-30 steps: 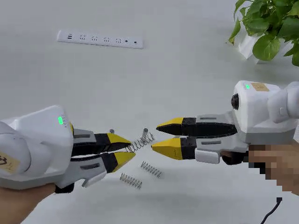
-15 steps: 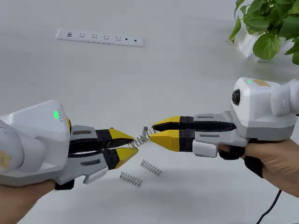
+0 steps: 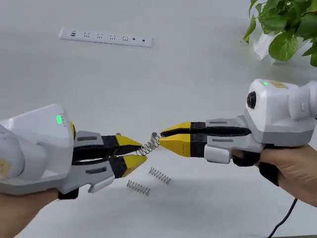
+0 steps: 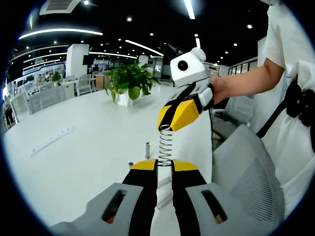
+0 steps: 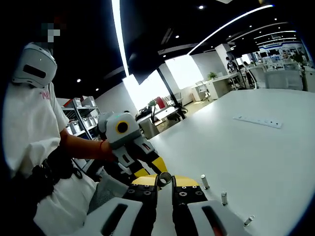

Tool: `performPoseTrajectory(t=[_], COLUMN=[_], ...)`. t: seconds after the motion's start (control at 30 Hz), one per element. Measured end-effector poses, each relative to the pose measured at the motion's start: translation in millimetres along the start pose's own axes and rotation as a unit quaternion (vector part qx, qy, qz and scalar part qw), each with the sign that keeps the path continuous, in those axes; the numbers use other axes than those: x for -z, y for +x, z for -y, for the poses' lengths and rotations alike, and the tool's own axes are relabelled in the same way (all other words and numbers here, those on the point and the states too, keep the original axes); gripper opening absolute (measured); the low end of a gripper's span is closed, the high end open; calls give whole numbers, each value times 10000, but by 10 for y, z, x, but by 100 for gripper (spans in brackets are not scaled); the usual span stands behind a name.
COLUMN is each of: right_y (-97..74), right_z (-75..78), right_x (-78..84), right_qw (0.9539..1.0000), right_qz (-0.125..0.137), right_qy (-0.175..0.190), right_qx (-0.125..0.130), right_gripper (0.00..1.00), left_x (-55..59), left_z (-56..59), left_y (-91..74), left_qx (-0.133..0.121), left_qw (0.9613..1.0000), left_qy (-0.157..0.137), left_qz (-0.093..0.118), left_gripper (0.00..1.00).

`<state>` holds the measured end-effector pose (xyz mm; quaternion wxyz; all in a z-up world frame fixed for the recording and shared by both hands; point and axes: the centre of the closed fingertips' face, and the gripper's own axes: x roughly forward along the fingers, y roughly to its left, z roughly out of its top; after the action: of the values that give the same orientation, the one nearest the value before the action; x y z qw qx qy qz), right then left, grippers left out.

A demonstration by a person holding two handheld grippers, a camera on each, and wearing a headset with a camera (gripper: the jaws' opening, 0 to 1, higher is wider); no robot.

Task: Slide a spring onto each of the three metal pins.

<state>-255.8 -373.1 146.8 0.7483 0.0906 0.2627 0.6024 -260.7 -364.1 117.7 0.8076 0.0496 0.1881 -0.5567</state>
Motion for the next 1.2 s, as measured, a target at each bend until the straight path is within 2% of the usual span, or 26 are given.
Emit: performPoseTrajectory(t=[0.47,0.97,1.2], right_y=[43,119,124], right_z=[-55,-201,-191], right_x=[-36,-89,-70], right_qw=[9995,9974,9961], right_qz=[-156,-374,-502], right_qy=[-262,-590,-705], right_qx=[-102,-186,-187], right_gripper=[7,7,7], left_x=[11,4,16], left_z=[19,43,43], left_y=[29,36,33], left_qx=[63,93,99], left_qw=[10000,9999,9999], left_qy=[-45,-48,-50], left_qz=[-9,28,23], left_gripper=[7,7,7])
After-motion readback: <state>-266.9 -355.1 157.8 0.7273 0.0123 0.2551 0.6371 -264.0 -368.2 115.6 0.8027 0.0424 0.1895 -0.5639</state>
